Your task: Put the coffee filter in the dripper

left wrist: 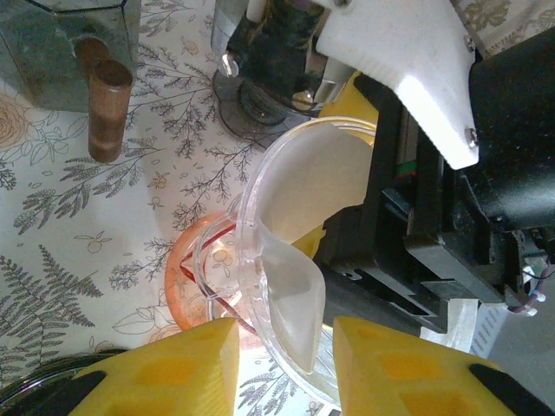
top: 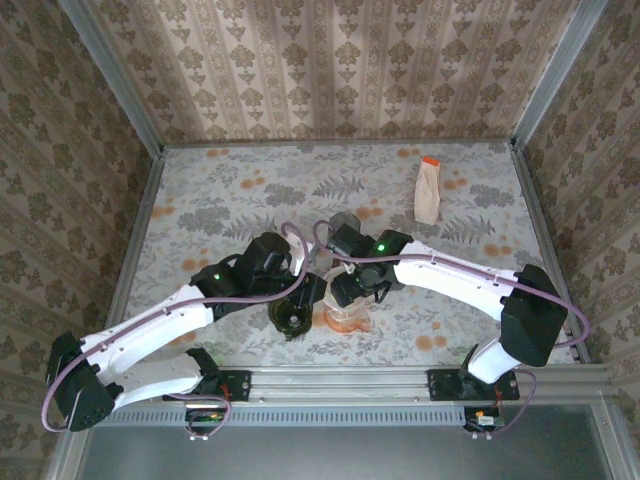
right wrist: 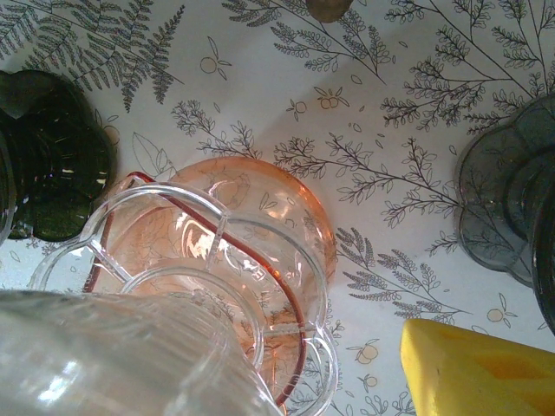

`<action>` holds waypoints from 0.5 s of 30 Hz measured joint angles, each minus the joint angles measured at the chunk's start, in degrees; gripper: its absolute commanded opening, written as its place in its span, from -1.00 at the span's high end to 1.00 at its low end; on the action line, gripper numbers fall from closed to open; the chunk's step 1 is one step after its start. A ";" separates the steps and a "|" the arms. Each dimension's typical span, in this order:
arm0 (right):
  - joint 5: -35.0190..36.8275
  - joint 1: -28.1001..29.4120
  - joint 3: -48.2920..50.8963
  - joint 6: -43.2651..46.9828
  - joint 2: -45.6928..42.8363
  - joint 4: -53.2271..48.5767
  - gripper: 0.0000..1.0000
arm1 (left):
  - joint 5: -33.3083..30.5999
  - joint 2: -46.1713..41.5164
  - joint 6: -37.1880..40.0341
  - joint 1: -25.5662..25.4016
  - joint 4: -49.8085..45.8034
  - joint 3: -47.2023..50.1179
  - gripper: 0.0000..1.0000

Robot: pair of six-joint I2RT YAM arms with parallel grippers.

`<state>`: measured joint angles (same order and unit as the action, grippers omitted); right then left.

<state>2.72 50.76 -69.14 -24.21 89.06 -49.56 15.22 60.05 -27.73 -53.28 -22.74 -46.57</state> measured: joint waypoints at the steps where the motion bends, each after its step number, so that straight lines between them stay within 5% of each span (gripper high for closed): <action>1: 0.00 0.00 0.00 0.00 0.00 0.00 -0.45 | 0.02 0.04 -0.11 0.00 -0.02 0.00 0.31; 7: 0.00 0.00 0.00 -0.02 -0.07 -0.02 -0.45 | 0.04 -0.04 -0.90 0.00 0.20 0.09 0.04; 15: 0.00 0.00 0.00 -0.15 -0.17 -0.02 -0.45 | 0.22 0.24 -1.16 0.00 0.42 0.11 0.36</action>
<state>2.72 50.76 -69.14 -24.36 88.88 -49.58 15.44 60.29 -28.88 -53.28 -22.33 -46.46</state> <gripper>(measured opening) 0.723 0.337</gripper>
